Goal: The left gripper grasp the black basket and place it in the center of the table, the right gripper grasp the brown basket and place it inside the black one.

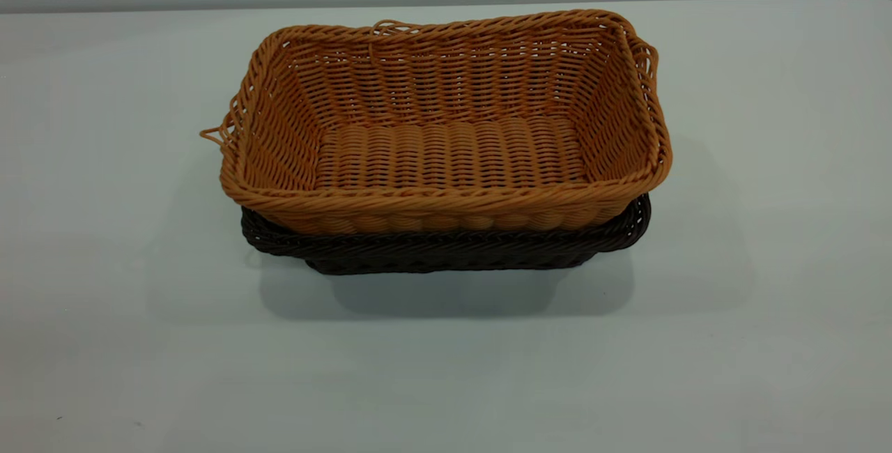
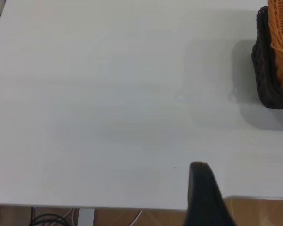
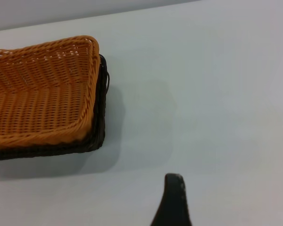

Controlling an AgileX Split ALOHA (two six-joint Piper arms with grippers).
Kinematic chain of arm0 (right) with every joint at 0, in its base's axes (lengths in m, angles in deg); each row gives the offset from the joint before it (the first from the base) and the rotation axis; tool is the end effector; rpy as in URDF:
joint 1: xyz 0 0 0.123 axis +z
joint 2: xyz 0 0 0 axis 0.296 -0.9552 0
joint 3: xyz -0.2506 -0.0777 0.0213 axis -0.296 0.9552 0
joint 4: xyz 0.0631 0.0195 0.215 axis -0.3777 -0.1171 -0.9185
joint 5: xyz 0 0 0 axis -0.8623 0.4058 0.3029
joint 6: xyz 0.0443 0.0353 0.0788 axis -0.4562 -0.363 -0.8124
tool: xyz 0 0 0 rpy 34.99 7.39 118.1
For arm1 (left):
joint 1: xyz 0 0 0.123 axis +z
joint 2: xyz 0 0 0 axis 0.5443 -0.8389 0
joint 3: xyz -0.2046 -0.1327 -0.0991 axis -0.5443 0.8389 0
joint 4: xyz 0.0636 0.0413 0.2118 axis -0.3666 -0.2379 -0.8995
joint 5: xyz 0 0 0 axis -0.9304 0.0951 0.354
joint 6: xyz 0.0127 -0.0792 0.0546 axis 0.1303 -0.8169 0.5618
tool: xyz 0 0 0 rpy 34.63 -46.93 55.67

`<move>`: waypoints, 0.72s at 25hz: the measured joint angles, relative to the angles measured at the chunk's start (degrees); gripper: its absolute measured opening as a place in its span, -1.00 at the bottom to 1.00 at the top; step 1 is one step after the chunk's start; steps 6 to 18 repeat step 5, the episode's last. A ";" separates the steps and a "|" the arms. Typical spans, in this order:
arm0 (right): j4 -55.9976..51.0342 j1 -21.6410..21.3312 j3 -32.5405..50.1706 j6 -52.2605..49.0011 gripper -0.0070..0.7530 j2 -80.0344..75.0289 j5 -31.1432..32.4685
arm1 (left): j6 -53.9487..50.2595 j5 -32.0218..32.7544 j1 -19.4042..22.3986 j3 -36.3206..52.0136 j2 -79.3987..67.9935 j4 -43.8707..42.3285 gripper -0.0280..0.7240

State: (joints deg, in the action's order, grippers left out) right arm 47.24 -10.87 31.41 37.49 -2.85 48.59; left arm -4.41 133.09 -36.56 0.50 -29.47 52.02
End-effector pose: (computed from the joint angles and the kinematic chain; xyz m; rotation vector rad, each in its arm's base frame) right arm -0.0038 0.0037 0.2462 0.0359 2.1385 0.2104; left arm -0.0054 0.0036 0.2537 -0.0666 2.0935 -0.0682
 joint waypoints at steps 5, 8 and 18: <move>0.00 0.00 0.00 0.00 0.43 0.00 0.00 | 0.00 0.00 0.00 0.00 0.00 0.00 0.12; 0.00 0.00 0.00 0.00 0.43 0.00 0.00 | 0.00 0.00 0.00 0.00 0.00 0.00 0.12; 0.00 0.00 0.00 0.00 0.43 0.00 0.00 | 0.00 0.00 0.00 0.00 0.00 0.00 0.12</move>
